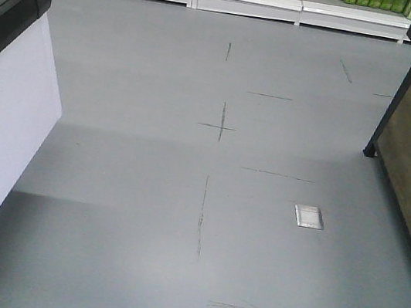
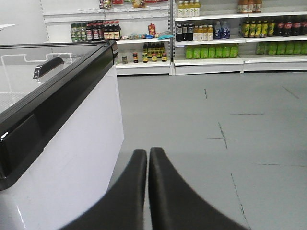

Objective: Pick three apples into basket with both arms
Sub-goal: 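Drive the base forward along the aisle toward the produce tables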

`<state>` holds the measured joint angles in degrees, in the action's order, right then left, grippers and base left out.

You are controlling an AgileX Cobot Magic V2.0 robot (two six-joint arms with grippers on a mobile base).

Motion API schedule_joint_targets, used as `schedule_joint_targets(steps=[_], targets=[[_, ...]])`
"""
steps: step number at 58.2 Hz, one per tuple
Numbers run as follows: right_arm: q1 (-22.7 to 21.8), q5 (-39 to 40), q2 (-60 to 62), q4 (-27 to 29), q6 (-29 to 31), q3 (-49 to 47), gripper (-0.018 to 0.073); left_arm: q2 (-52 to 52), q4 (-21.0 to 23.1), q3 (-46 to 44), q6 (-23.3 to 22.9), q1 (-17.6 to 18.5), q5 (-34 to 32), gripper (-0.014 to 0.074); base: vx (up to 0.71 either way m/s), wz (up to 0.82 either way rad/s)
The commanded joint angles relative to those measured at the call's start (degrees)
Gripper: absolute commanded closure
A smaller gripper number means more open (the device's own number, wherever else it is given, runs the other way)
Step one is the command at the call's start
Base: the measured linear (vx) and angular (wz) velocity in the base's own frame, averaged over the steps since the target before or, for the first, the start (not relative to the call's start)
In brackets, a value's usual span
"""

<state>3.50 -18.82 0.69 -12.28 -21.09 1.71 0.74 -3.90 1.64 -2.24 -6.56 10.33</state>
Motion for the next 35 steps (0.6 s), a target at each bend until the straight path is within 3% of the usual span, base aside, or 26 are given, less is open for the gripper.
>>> schedule_joint_targets(steps=[1,35], targets=[[-0.2,4.3,0.6,-0.3,0.1,0.7,0.0564,-0.4,0.1,-1.5,-0.2,-0.2,-4.0,0.0602,0.0,0.0],[-0.2,4.3,0.6,-0.3,0.1,0.7,0.0564,-0.4,0.1,-1.5,-0.2,-0.2,-4.0,0.0602,0.0,0.0]])
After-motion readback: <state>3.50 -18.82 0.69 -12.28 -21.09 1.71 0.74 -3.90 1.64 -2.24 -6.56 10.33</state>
